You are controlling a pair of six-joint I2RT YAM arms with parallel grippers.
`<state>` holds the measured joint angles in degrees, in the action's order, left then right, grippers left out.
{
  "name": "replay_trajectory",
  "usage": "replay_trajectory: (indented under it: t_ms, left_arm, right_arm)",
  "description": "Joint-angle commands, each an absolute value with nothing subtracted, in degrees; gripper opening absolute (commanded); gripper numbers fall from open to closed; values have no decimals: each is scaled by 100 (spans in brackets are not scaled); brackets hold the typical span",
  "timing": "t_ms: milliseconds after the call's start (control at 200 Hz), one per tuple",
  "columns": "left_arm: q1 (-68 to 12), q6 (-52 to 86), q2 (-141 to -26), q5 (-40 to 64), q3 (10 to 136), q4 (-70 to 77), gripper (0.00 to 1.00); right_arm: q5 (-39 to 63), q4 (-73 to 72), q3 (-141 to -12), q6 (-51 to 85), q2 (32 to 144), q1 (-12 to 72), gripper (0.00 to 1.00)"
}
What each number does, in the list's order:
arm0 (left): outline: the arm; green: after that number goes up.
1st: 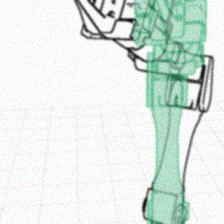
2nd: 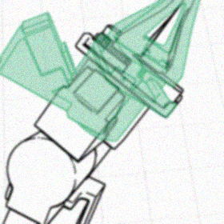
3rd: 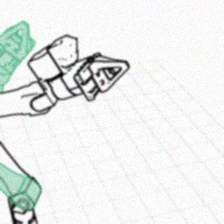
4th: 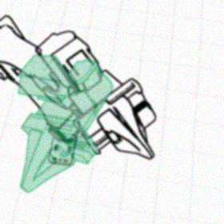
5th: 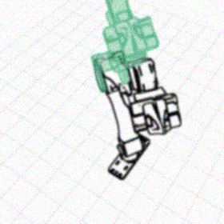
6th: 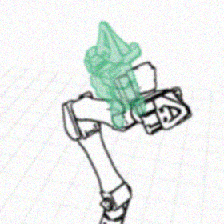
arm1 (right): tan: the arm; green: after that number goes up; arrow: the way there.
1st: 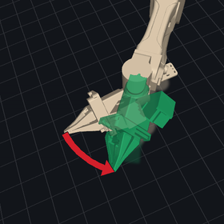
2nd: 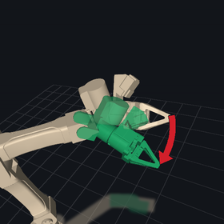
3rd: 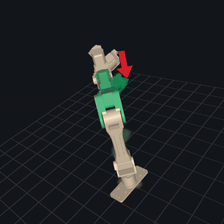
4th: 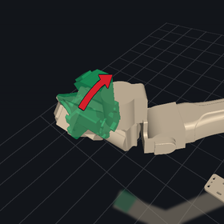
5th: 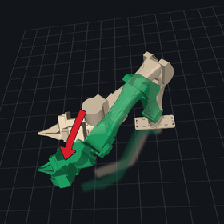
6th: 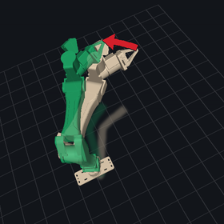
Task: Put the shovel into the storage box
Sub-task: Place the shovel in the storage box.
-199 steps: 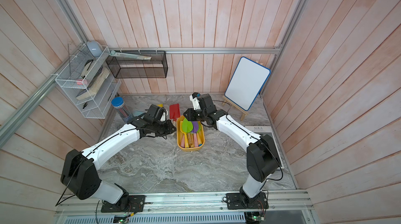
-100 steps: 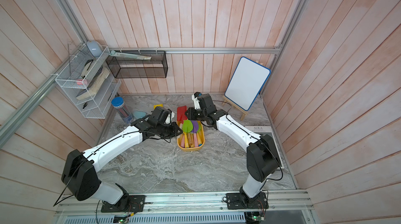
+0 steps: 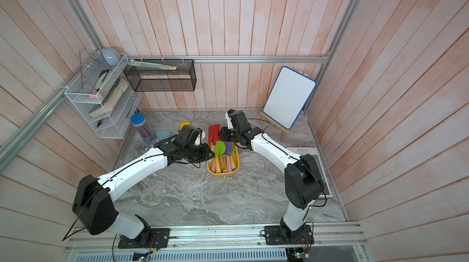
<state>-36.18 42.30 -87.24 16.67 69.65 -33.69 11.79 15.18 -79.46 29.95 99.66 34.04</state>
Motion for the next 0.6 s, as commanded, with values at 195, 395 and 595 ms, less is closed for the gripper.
replay_trajectory:
  t_ms: [195,395,595]
  left_arm:
    - [-3710,4241,-8884,1639,7222,-3278,13]
    - [-3762,4238,-8976,1619,7310,-3313,13]
    - [-3783,4245,-9003,1602,7357,-3331,13]
  right_arm:
    - [950,1703,-8185,2940,10150,3404,24]
    - [898,1760,-8252,2927,10239,3435,16]
    - [769,1819,-8256,2901,10248,3437,2]
